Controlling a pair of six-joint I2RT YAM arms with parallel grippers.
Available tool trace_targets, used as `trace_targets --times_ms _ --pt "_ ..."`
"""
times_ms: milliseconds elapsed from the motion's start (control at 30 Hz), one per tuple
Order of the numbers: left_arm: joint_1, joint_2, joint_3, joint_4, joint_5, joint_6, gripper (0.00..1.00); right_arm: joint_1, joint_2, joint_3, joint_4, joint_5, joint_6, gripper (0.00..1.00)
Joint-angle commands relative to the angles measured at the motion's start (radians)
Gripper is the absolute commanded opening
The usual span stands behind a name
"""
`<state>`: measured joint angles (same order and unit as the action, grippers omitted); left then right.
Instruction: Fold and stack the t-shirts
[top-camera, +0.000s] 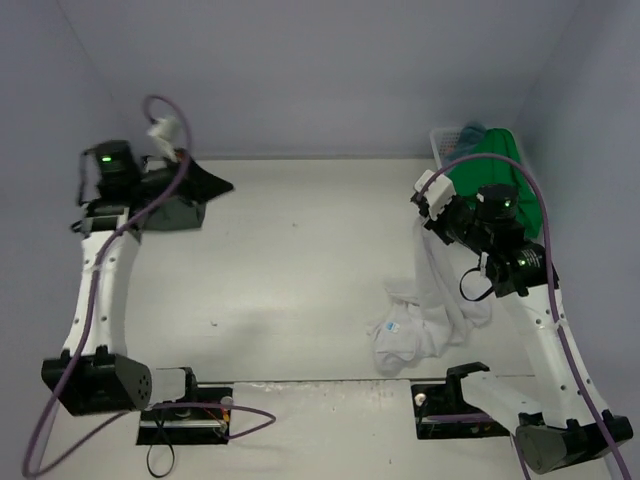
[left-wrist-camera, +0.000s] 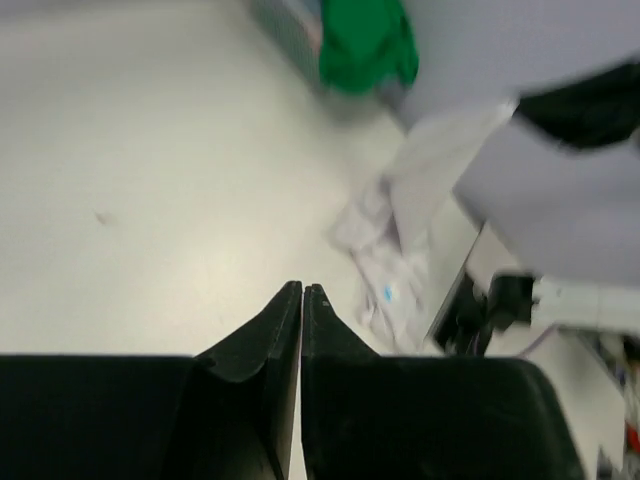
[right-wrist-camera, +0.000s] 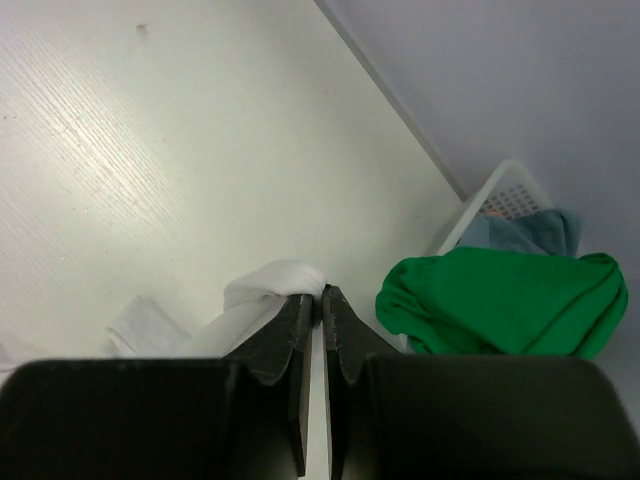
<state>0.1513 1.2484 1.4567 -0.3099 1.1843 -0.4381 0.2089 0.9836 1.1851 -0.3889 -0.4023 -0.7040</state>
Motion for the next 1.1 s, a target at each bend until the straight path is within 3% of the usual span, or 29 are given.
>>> trace_targets --times_ms 0,33,100,233,400,533,667,1067 --pt "-0.261 -0.02 -0.018 -0.283 -0.151 0.489 0.0 -0.005 -0.01 0.027 0.088 -0.035 0.006 0.0" --pt "-0.356 -0.009 -0.025 -0.335 -0.213 0.589 0.06 -0.005 -0.005 0.04 0.09 -0.03 0.006 0.0" --pt "-0.416 0.042 -0.019 -0.36 -0.256 0.64 0.14 -0.005 0.015 0.06 0.09 -0.006 0.008 0.0" --pt "-0.586 0.202 0.089 -0.409 -0.374 0.734 0.16 -0.006 0.046 0.117 0.094 0.042 0.015 0.0" --pt "-0.713 0.365 0.211 -0.4 -0.399 0.734 0.16 -0.008 0.069 0.148 0.105 0.103 0.034 0.0" --pt "-0.8 0.471 0.225 -0.295 -0.399 0.707 0.18 -0.006 0.082 0.177 0.108 0.144 0.055 0.0" --pt "-0.843 0.546 0.173 -0.161 -0.391 0.644 0.29 -0.008 0.102 0.197 0.107 0.18 0.061 0.0" --pt "-0.961 0.556 -0.101 0.11 -0.523 0.569 0.31 -0.065 0.147 0.212 0.11 0.158 0.077 0.0"
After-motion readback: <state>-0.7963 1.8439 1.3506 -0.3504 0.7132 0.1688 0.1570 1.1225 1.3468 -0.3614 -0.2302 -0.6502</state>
